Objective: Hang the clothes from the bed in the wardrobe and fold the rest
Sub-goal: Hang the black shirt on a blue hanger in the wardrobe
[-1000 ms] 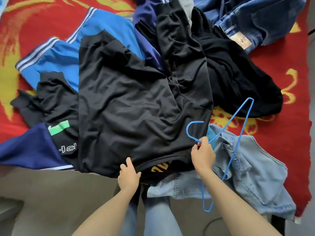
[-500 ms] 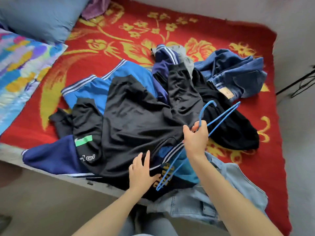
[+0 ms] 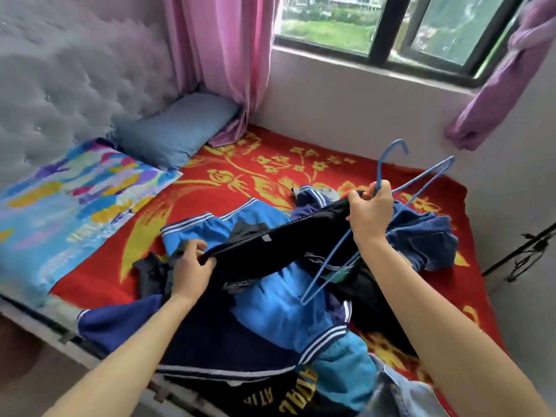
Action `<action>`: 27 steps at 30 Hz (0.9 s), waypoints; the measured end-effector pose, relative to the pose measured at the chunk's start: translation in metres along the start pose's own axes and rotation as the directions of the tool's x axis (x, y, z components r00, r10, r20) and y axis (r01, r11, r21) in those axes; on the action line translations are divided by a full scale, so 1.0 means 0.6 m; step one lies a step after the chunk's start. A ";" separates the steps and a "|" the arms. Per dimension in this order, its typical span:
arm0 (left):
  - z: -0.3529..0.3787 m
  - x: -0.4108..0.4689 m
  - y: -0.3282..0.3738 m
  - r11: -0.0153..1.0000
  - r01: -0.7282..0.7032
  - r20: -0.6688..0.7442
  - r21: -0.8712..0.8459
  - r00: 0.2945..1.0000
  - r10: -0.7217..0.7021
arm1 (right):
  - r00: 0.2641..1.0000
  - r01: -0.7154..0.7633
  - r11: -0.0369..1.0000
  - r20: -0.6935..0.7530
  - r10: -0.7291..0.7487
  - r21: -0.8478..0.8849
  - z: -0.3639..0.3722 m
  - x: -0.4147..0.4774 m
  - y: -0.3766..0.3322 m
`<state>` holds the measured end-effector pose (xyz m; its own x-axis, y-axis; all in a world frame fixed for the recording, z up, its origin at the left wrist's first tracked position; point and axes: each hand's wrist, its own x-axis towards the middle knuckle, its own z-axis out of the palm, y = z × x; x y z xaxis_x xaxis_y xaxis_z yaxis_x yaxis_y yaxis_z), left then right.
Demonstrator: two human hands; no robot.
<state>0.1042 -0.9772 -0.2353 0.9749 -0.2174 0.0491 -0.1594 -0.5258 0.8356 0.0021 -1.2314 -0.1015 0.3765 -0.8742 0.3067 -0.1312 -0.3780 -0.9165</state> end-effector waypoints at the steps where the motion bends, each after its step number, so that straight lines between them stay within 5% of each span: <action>1: -0.035 0.023 0.018 0.995 -0.088 0.018 -0.050 0.996 0.089 | 0.999 0.030 1.000 -0.024 -0.030 -0.005 0.001 0.012 -0.013; 4: -0.122 0.078 0.088 0.940 -0.269 0.104 -0.211 0.950 0.295 | 0.983 0.133 0.991 -0.123 -0.136 -0.033 0.000 0.044 -0.052; 8: -0.200 0.141 0.176 0.840 -0.430 0.048 -0.330 0.881 0.470 | 0.939 0.252 0.965 -0.224 -0.261 -0.066 0.005 0.072 -0.111; 14: -0.246 0.202 0.217 0.768 -0.482 0.077 -0.421 0.825 0.560 | 0.916 0.265 0.953 -0.272 -0.297 -0.147 0.022 0.074 -0.134; 18: -0.211 0.213 0.167 0.812 -0.487 0.222 -0.322 0.795 0.565 | 0.960 0.120 0.972 -0.225 -0.166 -0.204 0.041 0.054 -0.080; 22: -0.170 0.213 0.096 0.815 -0.578 0.563 -0.031 0.663 0.493 | 0.979 -0.109 0.952 -0.197 0.053 -0.286 0.055 0.030 -0.001; 24: -0.145 0.207 0.071 0.790 -0.604 0.557 0.107 0.695 0.455 | 0.973 -0.185 0.927 -0.192 0.127 -0.327 0.057 0.013 0.031; 27: -0.121 0.199 0.054 0.848 -0.530 0.475 -0.014 0.742 0.472 | 0.971 -0.230 0.888 -0.151 0.184 -0.399 0.058 -0.006 0.067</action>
<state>0.2270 -0.9606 -0.1629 0.5743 -0.8006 0.1709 -0.6500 -0.3189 0.6898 0.0272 -1.2330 -0.1482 0.2032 -0.9646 0.1680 -0.5690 -0.2559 -0.7815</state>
